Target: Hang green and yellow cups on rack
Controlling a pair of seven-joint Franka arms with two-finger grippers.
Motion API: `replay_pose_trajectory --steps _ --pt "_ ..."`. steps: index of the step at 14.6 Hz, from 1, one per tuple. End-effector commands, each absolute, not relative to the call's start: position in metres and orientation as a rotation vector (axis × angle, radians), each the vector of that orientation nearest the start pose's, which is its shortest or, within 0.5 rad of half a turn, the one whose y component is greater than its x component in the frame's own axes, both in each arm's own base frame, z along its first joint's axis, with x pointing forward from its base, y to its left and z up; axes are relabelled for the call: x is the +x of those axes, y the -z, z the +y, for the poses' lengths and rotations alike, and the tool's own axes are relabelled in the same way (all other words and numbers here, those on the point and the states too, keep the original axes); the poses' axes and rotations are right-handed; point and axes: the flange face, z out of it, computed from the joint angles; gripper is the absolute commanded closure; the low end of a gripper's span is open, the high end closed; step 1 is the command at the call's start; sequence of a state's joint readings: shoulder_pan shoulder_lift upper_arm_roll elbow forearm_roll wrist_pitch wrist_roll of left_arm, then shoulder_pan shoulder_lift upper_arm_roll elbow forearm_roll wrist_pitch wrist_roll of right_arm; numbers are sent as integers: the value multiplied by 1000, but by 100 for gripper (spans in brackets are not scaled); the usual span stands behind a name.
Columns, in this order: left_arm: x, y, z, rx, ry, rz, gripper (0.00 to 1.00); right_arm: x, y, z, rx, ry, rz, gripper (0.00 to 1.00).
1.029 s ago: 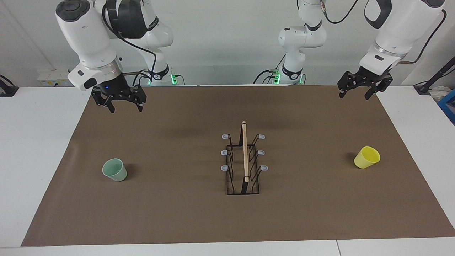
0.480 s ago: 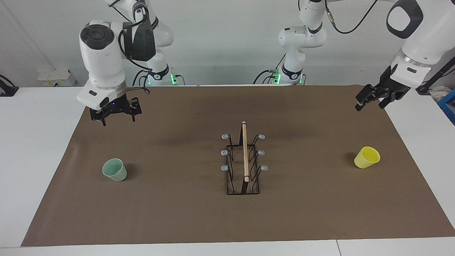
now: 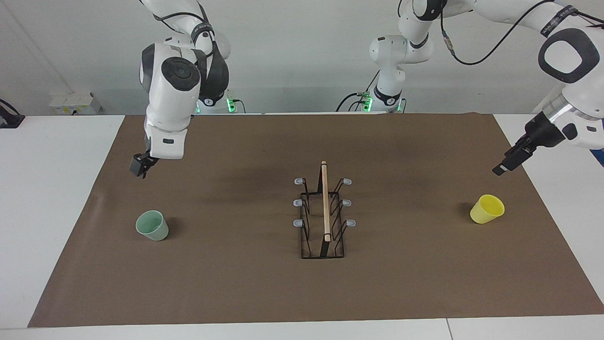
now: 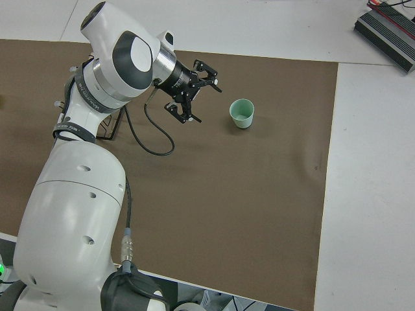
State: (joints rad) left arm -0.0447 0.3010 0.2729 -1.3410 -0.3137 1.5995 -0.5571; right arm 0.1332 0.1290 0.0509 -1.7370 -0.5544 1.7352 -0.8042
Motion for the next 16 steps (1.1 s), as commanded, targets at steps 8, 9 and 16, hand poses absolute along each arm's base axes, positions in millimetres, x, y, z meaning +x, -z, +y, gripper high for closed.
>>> replay_pose_trajectory --steps 8,9,16 --pt "691 -452 189 -2710 -236 -2152 0 621 -397 108 -2786 -744 -2531 0" --pt "693 -439 200 -2658 -236 -2200 0 621 -385 123 -2762 -756 -2567 0" --pt "694 -362 256 -2305 -290 -2520 0 625 -299 149 -2800 -810 -2639 0"
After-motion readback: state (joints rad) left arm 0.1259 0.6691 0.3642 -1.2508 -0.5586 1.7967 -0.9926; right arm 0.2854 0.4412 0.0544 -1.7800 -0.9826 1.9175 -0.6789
